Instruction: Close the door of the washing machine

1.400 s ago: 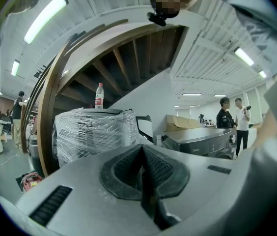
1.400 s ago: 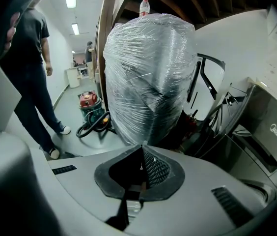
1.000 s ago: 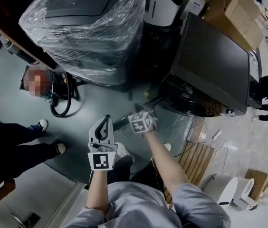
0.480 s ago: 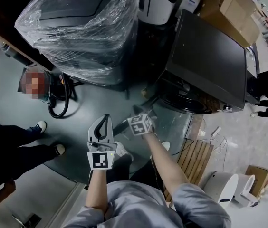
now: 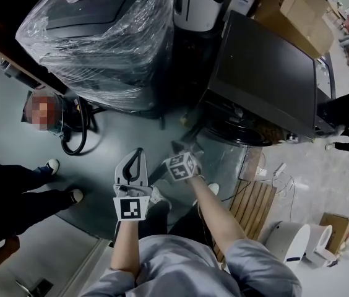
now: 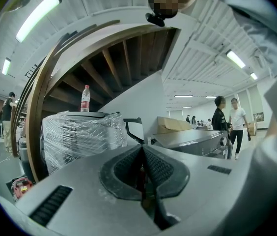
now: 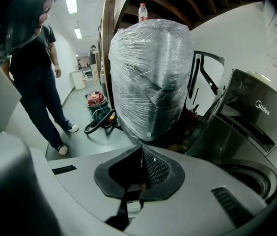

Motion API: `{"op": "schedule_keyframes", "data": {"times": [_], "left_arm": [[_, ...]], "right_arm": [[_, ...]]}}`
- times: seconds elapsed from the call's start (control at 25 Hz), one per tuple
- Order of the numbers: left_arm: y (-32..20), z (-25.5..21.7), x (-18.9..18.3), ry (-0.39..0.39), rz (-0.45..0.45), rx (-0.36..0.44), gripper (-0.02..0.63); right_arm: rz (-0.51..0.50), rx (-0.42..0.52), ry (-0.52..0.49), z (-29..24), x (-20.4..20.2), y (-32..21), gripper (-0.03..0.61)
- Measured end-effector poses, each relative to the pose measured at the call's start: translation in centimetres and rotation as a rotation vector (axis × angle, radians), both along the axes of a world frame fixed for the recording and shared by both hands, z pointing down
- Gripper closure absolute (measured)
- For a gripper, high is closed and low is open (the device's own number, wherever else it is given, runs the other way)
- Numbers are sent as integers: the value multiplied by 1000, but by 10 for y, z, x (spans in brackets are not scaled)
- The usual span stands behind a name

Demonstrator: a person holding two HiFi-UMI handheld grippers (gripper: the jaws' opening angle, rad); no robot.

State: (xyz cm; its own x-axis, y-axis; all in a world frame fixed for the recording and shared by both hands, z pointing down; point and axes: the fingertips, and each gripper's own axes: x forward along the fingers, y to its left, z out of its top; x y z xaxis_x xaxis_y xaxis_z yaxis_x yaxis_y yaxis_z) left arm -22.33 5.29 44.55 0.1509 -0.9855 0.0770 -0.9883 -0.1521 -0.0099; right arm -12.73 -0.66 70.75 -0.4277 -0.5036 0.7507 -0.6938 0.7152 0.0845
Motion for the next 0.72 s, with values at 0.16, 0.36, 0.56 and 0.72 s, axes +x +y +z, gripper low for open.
{"op": "schedule_keyframes", "data": {"times": [0.16, 0.36, 0.56, 0.72], "left_arm": [[-3, -4, 8, -4, -4, 8, 612], [-5, -8, 23, 8, -10, 10, 612], [-8, -11, 38, 8, -3, 10, 612], [-12, -11, 48, 7, 2, 5, 612]], "right_arm": [[-38, -6, 2, -1, 5, 6, 577], [-76, -7, 7, -1, 13, 13, 577], [-111, -4, 11, -2, 21, 18, 575], [-140, -4, 21, 0, 27, 24, 577]]}}
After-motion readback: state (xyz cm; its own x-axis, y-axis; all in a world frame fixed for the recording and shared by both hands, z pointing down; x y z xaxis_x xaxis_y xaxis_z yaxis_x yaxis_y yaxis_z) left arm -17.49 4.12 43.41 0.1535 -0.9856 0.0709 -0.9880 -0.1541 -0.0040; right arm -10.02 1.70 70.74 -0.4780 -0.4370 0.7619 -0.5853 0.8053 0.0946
